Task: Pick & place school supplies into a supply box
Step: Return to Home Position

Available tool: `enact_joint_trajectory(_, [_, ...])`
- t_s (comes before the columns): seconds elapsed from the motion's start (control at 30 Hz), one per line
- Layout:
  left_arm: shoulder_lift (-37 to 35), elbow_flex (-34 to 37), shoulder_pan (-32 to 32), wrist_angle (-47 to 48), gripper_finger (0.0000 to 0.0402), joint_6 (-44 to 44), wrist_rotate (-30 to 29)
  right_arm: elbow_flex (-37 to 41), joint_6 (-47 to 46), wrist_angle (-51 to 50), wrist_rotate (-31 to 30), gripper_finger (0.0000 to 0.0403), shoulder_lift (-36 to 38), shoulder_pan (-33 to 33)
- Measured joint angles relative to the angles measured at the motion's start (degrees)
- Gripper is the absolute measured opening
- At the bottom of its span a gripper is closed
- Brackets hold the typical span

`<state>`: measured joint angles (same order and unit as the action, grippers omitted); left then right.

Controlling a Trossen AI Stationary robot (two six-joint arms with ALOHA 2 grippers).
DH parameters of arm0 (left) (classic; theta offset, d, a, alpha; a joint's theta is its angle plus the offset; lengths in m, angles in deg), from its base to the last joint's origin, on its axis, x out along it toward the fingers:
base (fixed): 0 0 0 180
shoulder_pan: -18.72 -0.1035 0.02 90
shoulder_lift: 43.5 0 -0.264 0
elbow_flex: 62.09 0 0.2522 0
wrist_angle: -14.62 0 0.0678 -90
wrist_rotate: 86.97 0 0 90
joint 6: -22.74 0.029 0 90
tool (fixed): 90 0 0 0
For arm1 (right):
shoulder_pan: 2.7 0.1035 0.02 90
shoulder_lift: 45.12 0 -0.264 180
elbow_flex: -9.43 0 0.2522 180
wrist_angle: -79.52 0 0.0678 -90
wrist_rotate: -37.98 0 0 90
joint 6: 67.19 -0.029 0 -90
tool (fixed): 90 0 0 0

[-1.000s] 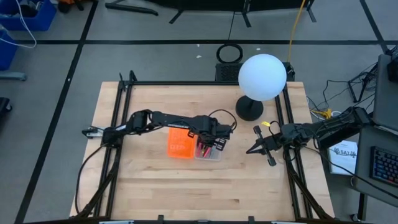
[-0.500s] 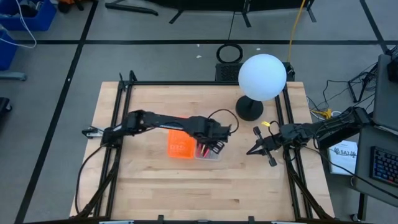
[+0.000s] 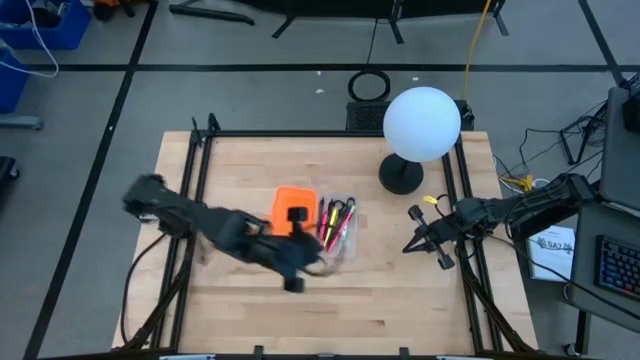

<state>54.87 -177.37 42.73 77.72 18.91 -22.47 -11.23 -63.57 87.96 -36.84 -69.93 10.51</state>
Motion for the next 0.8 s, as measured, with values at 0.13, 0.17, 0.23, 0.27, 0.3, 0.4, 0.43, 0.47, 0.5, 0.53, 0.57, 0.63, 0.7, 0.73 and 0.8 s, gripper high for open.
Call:
enact_joint_trajectory(0.13, [-12.54, 17.46, -1.5, -18.72, 0.0009, 5.58, 5.26, 0.68, 1.47, 6.38, -1.85, 0.0, 0.97, -0.88])
enact_joint_trajectory(0.17, [-15.46, 22.64, -2.47, -25.44, 0.0006, 7.47, 8.61, 0.68, 1.32, 7.25, -2.74, 0.0, 1.07, -1.37])
enact_joint_trajectory(0.23, [-20.16, 33.0, -4.46, -39.17, 0.0005, 10.93, 15.12, 0.68, 1.15, 7.06, -3.2, 0.0, 1.3, -2.29])
enact_joint_trajectory(0.27, [-21.98, 38.25, -5.25, -45.4, 0.0006, 12.34, 16.92, 0.68, 1.15, 6.6, -3.15, 0.0, 1.28, -2.63])
enact_joint_trajectory(0.3, [-23.48, 43.33, -5.72, -50.53, 0.0007, 13.51, 17.57, 0.68, 0.88, 5.85, -3.1, 0.0, 1.26, -2.94])
enact_joint_trajectory(0.4, [-28.29, 56.25, -6.23, -59.39, 0.0004, 14.93, 14.86, 0.7, -0.24, 4.54, -3.14, 0.0, 1.3, -3.73])
enact_joint_trajectory(0.43, [-30.57, 59.91, -6.62, -61.91, 0.0004, 15.01, 13.25, 0.7, -0.67, 4.16, -3.16, 0.0, 1.3, -3.86])
enact_joint_trajectory(0.47, [-33.1, 63.54, -7.35, -65.22, 0.0004, 15.42, 12.24, 0.7, -1.07, 3.84, -3.14, 0.0, 1.31, -3.92])
enact_joint_trajectory(0.5, [-35.74, 67.17, -8.46, -68.75, 0.0005, 15.97, 12.05, 0.7, -1.34, 3.54, -3.12, 0.0, 1.33, -4.01])
enact_joint_trajectory(0.53, [-38.17, 70.6, -10.2, -72.22, 0.0004, 16.34, 13.46, 0.7, -1.44, 3.16, -3.13, 0.0, 1.33, -4.06])
enact_joint_trajectory(0.57, [-40.14, 73.93, -12.58, -76.68, 0.0003, 16.2, 16.54, 0.71, -1.44, 2.79, -3.11, 0.0, 1.37, -4.18])
enact_joint_trajectory(0.63, [-42.56, 79.56, -18.54, -85.45, 0.0003, 13.54, 24.23, 0.75, -0.96, 2.92, -3.15, 0.0, 1.37, -4.37])
enact_joint_trajectory(0.7, [-44.29, 83.0, -23.81, -89.49, 0.0003, 9.65, 29.52, 0.75, -0.02, 3.69, -3.18, 0.0, 1.42, -5.05])
enact_joint_trajectory(0.73, [-45.26, 84.23, -25.75, -89.78, 0.0003, 8.0, 31.29, 0.75, 0.2, 4.27, -3.2, 0.0, 1.53, -5.57])
enact_joint_trajectory(0.8, [-46.87, 86.21, -27.82, -89.66, 0.0002, 6.22, 33.14, 0.75, 0.0, 5.14, -3.25, 0.0, 2.01, -6.71])
